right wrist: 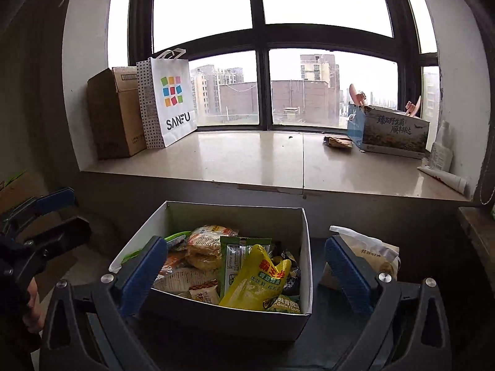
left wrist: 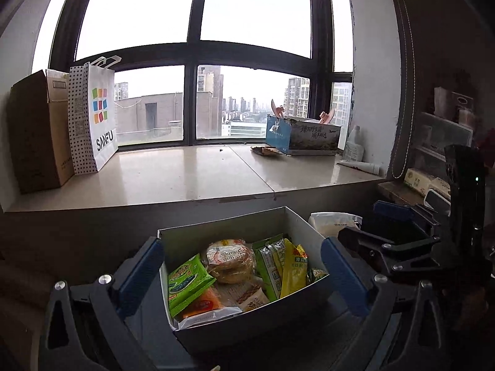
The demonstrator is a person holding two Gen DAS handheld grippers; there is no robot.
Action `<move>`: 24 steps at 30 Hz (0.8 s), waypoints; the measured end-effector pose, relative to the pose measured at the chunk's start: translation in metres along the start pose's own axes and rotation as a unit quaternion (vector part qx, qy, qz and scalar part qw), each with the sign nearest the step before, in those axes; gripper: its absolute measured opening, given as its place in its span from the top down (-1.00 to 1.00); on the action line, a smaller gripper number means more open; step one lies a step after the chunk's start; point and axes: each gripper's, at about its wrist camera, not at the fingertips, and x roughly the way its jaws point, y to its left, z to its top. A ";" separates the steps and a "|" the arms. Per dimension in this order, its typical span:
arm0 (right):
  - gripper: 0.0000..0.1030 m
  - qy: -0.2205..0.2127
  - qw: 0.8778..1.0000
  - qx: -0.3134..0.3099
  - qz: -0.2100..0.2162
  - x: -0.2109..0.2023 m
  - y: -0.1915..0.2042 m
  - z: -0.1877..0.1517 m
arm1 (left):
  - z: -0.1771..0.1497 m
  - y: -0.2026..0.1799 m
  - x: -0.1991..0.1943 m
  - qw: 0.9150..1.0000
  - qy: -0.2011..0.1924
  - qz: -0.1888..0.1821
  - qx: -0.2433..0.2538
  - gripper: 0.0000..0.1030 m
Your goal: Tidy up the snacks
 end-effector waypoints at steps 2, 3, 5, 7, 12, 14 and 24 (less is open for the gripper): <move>-1.00 -0.003 1.000 0.001 0.006 -0.017 0.007 -0.004 | -0.006 -0.005 -0.016 1.000 -0.003 0.008 -0.004 -1.00; -1.00 -0.002 1.000 0.001 0.005 -0.026 0.011 -0.007 | -0.010 -0.006 -0.025 1.000 -0.003 0.010 -0.011 -1.00; -1.00 -0.007 1.000 -0.006 -0.003 -0.043 0.016 -0.013 | -0.019 -0.006 -0.043 1.000 -0.011 0.003 -0.026 -1.00; -1.00 -0.021 0.999 -0.012 -0.027 -0.064 0.020 -0.020 | -0.025 -0.005 -0.060 0.999 -0.006 -0.007 -0.036 -1.00; -1.00 -0.011 1.000 0.003 -0.021 -0.105 0.022 -0.039 | -0.039 -0.012 -0.105 0.999 -0.005 -0.024 -0.042 -1.00; -1.00 0.001 1.000 0.009 -0.024 -0.116 0.025 -0.052 | -0.046 -0.018 -0.117 0.999 0.008 -0.024 -0.038 -1.00; -1.00 0.002 0.999 0.036 -0.038 -0.171 0.031 -0.084 | -0.075 -0.044 -0.146 0.998 0.033 -0.030 -0.033 -1.00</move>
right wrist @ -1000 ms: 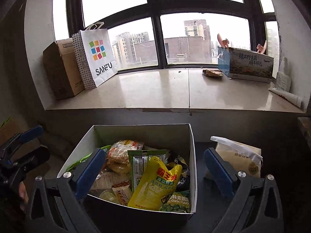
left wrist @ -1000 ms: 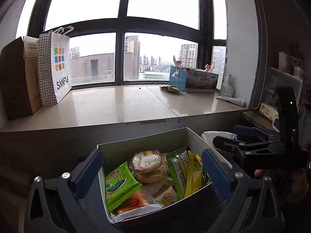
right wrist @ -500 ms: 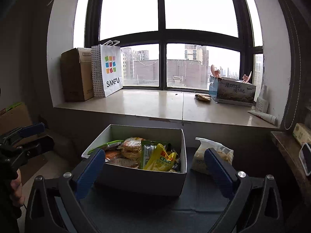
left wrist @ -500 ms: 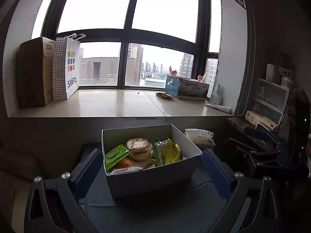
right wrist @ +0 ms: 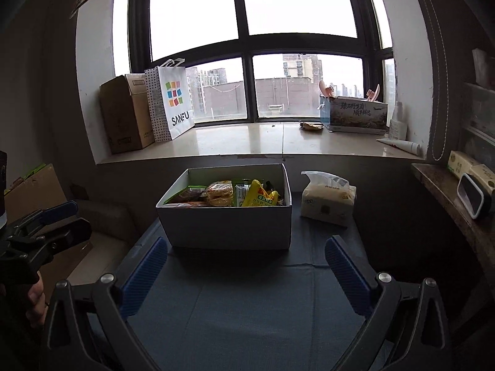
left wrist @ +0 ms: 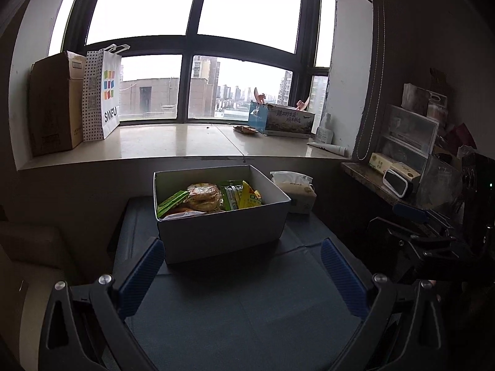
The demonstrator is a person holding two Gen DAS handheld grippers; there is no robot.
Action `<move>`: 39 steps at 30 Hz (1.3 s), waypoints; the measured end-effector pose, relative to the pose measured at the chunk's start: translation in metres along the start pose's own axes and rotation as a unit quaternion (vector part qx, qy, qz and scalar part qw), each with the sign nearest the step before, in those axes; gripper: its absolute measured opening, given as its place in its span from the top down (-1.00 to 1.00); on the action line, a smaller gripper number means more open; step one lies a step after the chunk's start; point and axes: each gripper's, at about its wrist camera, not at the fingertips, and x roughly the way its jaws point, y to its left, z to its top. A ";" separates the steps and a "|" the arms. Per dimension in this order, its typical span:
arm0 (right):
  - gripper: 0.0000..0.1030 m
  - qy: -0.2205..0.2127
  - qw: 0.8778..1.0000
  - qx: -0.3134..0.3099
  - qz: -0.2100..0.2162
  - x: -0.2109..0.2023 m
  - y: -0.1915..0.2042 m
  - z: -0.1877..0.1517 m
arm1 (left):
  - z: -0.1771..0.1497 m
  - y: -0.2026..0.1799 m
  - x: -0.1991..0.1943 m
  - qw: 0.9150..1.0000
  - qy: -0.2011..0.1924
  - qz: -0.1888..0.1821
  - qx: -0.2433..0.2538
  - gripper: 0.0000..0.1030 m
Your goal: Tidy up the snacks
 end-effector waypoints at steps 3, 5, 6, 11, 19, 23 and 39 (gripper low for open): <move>-1.00 0.001 1.000 0.001 0.000 -0.005 -0.001 0.001 | 0.000 -0.005 -0.003 1.000 -0.001 -0.004 0.000 -1.00; -1.00 0.001 1.000 -0.003 0.002 -0.006 0.001 0.001 | 0.001 -0.007 -0.002 1.000 0.001 -0.004 0.002 -1.00; -1.00 0.002 1.000 -0.004 0.001 -0.006 0.001 0.001 | 0.001 -0.007 -0.001 1.000 0.004 -0.003 0.001 -1.00; -1.00 0.007 1.000 -0.002 0.001 -0.003 0.000 -0.001 | 0.001 -0.005 0.003 1.000 0.012 -0.004 -0.004 -1.00; -1.00 0.009 1.000 -0.006 0.007 -0.004 0.002 -0.002 | 0.002 -0.003 0.003 1.000 0.014 -0.005 -0.005 -1.00; -1.00 0.010 1.000 -0.006 0.010 -0.003 0.003 -0.003 | 0.002 -0.003 0.003 1.000 0.015 -0.003 -0.003 -1.00; -1.00 0.013 1.000 -0.008 0.013 -0.003 0.004 -0.005 | 0.001 -0.006 0.005 1.000 0.020 -0.001 0.002 -1.00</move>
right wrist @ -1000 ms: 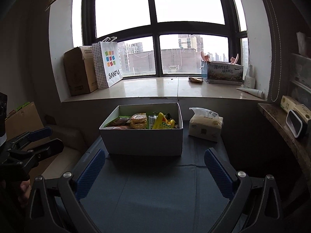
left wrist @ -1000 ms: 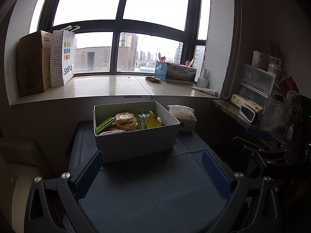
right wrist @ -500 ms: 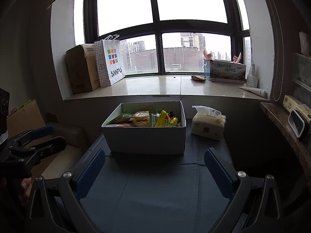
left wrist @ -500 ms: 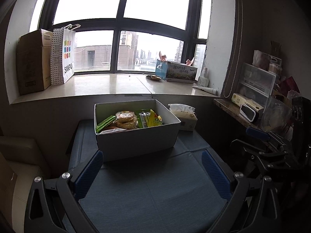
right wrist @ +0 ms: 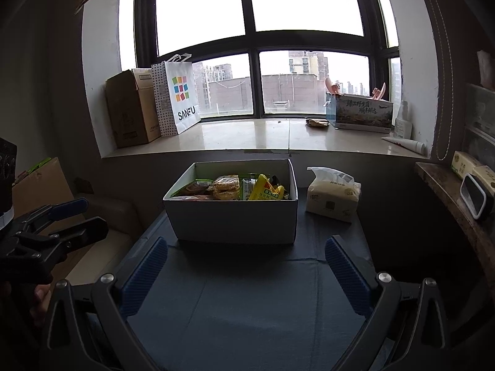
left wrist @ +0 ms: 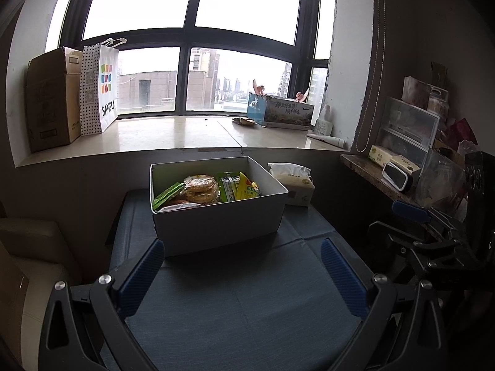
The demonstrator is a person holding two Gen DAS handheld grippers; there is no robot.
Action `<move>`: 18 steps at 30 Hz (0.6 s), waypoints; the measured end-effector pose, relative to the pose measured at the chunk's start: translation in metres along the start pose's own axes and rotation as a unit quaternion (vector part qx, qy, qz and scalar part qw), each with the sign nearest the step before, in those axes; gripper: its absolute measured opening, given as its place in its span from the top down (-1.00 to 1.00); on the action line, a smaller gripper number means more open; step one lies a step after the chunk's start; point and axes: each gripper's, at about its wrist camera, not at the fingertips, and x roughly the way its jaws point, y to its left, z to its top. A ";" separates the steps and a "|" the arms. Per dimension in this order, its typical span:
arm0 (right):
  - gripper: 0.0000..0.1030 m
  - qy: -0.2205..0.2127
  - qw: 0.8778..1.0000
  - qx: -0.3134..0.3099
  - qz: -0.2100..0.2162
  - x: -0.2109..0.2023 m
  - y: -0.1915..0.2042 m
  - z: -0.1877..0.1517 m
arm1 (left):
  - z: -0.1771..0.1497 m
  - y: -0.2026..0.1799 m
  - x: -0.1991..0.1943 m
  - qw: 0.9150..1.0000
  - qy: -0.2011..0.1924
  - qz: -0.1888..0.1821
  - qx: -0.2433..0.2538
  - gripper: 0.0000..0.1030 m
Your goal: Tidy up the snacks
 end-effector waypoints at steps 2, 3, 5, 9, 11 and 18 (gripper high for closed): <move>-1.00 0.000 1.000 0.000 0.000 0.001 0.000 0.000 | 0.000 0.000 0.000 1.000 0.000 0.000 0.000 -1.00; -1.00 0.001 1.000 -0.001 0.001 0.001 0.000 0.000 | 0.000 0.000 0.000 1.000 0.001 0.000 0.000 -1.00; -1.00 0.000 1.000 -0.002 0.000 0.000 0.000 0.000 | 0.000 0.000 0.001 1.000 0.001 -0.001 0.000 -1.00; -1.00 0.000 1.000 -0.005 0.002 0.000 0.001 -0.001 | -0.001 0.000 0.001 1.000 0.003 -0.001 0.001 -1.00; -1.00 0.001 1.000 -0.005 0.003 0.000 0.001 -0.001 | -0.001 0.000 0.001 1.000 0.003 0.000 0.002 -1.00; -1.00 -0.001 1.000 -0.007 0.004 -0.001 0.002 0.000 | -0.002 0.000 0.001 1.000 0.004 0.001 0.002 -1.00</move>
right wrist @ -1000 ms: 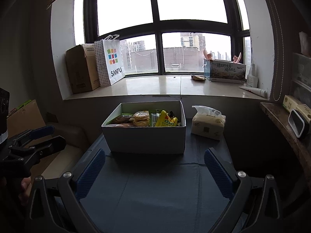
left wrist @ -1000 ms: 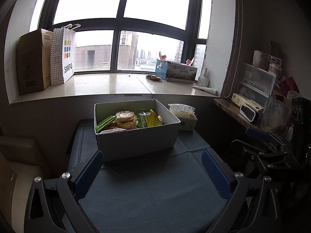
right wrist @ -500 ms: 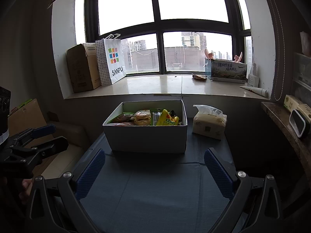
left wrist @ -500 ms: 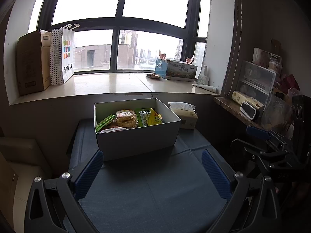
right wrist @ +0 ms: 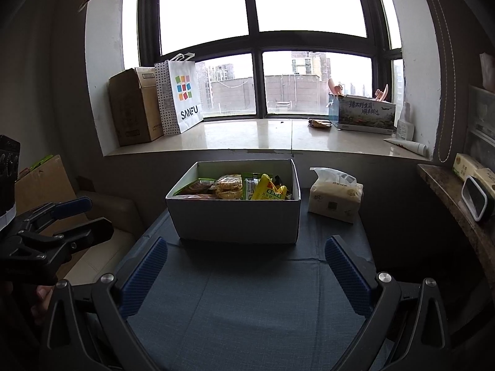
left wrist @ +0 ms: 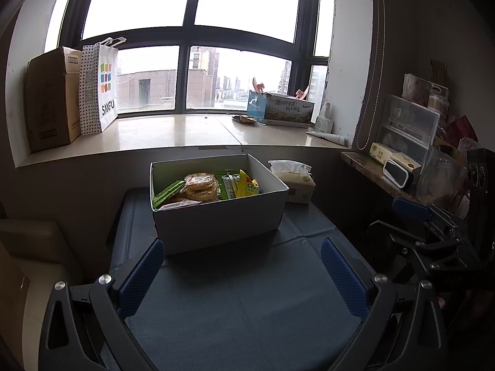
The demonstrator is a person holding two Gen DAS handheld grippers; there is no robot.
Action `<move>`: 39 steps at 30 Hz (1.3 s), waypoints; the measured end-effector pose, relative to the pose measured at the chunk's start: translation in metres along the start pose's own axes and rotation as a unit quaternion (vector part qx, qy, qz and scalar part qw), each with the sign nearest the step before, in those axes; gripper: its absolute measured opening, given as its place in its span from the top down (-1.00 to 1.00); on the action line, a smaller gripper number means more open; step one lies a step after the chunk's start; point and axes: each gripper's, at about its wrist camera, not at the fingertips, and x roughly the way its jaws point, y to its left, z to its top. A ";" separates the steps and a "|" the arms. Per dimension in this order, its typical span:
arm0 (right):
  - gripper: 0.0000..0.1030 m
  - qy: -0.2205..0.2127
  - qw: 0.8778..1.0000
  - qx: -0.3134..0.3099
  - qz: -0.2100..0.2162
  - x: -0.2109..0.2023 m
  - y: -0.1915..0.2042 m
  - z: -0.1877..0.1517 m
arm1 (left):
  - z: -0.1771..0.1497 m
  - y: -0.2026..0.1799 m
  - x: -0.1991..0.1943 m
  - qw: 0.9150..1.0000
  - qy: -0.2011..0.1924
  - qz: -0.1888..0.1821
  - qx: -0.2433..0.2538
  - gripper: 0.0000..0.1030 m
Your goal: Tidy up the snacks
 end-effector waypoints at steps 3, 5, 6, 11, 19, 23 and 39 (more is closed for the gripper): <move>-1.00 0.000 1.000 -0.002 0.001 0.000 0.001 0.000 | 0.000 0.000 0.001 1.000 0.001 -0.001 0.001 -1.00; -1.00 0.001 1.000 -0.002 0.001 0.001 0.002 -0.001 | -0.001 0.000 0.001 1.000 0.002 0.000 0.001 -1.00; -1.00 0.001 1.000 -0.002 0.002 0.001 0.001 -0.001 | -0.001 0.000 0.001 1.000 0.002 -0.001 0.001 -1.00; -1.00 0.000 1.000 0.001 0.000 0.000 0.001 -0.001 | -0.002 0.000 0.001 1.000 0.002 -0.002 0.002 -1.00; -1.00 -0.001 1.000 0.000 0.001 0.000 0.001 -0.001 | -0.003 -0.002 0.001 1.000 0.004 -0.001 0.002 -1.00; -1.00 0.000 1.000 0.000 0.000 -0.001 0.001 -0.001 | -0.003 -0.001 0.002 1.000 0.004 -0.004 0.002 -1.00; -1.00 0.002 1.000 0.000 0.000 -0.001 0.001 -0.001 | -0.004 -0.001 0.002 1.000 0.006 -0.004 0.004 -1.00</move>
